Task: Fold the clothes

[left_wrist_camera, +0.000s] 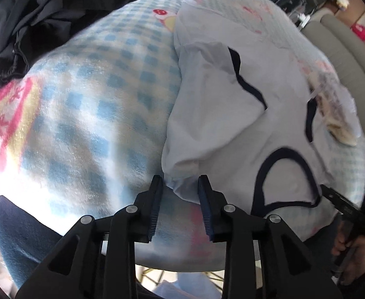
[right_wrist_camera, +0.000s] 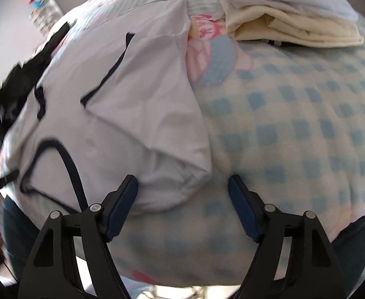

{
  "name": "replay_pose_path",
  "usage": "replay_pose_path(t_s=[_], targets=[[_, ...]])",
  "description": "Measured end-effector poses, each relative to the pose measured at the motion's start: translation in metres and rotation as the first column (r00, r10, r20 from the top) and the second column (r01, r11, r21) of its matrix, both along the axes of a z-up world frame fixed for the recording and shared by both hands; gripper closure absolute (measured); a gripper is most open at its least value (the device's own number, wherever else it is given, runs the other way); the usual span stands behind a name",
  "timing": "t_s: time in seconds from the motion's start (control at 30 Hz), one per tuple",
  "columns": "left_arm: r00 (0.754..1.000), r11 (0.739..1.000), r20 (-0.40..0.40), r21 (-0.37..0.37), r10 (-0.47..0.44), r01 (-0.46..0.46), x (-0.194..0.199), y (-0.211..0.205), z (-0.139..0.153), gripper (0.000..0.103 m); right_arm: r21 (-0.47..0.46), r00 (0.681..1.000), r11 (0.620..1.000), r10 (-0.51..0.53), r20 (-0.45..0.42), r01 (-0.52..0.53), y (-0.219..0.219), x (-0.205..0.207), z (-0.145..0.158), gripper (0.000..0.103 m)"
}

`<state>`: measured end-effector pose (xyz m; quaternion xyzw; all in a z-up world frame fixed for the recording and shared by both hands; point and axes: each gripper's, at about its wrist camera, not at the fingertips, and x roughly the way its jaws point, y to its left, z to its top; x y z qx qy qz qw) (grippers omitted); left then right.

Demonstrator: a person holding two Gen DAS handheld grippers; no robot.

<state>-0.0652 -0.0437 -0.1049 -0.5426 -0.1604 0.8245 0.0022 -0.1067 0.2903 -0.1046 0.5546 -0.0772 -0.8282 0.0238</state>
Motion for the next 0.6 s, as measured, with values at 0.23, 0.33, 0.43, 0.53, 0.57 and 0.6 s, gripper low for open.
replay_pose_path(t_s=[0.23, 0.33, 0.43, 0.53, 0.57, 0.6], targets=[[0.995, 0.998, -0.103, 0.055, 0.001, 0.005, -0.008, 0.001, 0.015, 0.072, -0.168, 0.996, 0.984, -0.065, -0.065, 0.053, 0.011, 0.001, 0.028, 0.027], [0.998, 0.998, -0.058, 0.053, 0.026, -0.023, -0.017, -0.004, 0.000, 0.072, -0.158, 0.998, 0.987, -0.045, -0.032, 0.040, -0.002, -0.013, 0.014, 0.023], [0.998, 0.997, -0.021, 0.064, 0.055, -0.053, -0.014, -0.009, -0.016, 0.072, -0.084, 1.000, 0.996, -0.005, 0.011, 0.006, -0.004, -0.018, -0.009, 0.023], [0.999, 0.998, -0.017, 0.049, 0.029, -0.028, -0.011, -0.005, -0.019, 0.071, -0.047, 1.000, 0.999, 0.016, 0.002, -0.016, -0.007, -0.012, -0.009, 0.024], [1.000, 0.998, -0.013, 0.056, 0.023, -0.022, -0.010, -0.005, -0.020, 0.069, -0.038, 1.000, 0.999, 0.019, 0.004, -0.019, -0.007, -0.009, -0.009, 0.025], [1.000, 0.998, -0.010, 0.065, 0.019, -0.019, -0.010, -0.004, -0.020, 0.067, -0.029, 1.000, 0.999, 0.021, 0.006, -0.021, -0.007, -0.006, -0.008, 0.025]])
